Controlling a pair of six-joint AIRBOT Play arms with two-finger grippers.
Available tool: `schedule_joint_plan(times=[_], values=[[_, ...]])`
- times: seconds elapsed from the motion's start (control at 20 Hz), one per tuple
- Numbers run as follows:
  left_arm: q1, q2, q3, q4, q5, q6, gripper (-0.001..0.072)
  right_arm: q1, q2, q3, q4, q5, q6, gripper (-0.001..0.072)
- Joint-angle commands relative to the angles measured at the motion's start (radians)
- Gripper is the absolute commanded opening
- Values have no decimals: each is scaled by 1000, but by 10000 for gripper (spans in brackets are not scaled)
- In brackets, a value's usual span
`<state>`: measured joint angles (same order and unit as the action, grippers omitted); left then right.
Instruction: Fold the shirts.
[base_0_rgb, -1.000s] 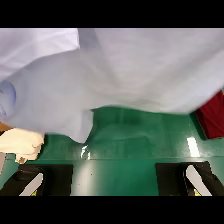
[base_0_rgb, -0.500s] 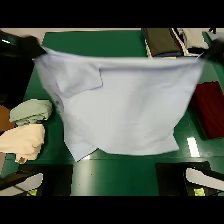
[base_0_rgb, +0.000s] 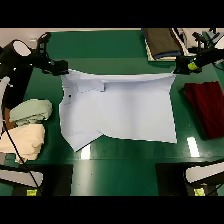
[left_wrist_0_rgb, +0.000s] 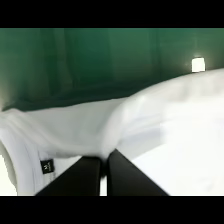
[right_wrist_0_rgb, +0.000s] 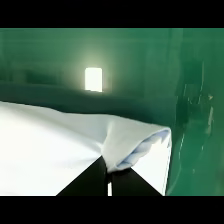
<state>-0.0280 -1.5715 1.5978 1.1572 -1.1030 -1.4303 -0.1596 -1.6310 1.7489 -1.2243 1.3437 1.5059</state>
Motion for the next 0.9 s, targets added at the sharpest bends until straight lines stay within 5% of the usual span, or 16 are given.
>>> schedule_joint_plan(times=[0.0, 0.3, 0.35, 0.4, 0.45, 0.65, 0.85], values=[[0, -24, -8, 35, -81, 51, 22, -13, 13, -3, -34, 37, -42, 17], [0, -26, -134, 48, -59, 50, 24, -12, 114, -327, -47, -80, -48, 20], [0, -26, -150, 48, -60, 41, 188, -12, 121, -356, -26, -95, -48, 80], [3, -26, -153, 51, -66, 11, 479, -16, 121, -366, 5, -94, -48, 254], [13, -18, -152, 48, -89, -14, 528, -25, 121, -365, 32, -85, -48, 296], [89, 98, -208, 48, -245, 6, 527, -51, 225, -386, 79, 14, -50, 294], [124, 386, -583, 47, -200, 4, 527, -48, 443, -546, 83, 28, -60, 294]])
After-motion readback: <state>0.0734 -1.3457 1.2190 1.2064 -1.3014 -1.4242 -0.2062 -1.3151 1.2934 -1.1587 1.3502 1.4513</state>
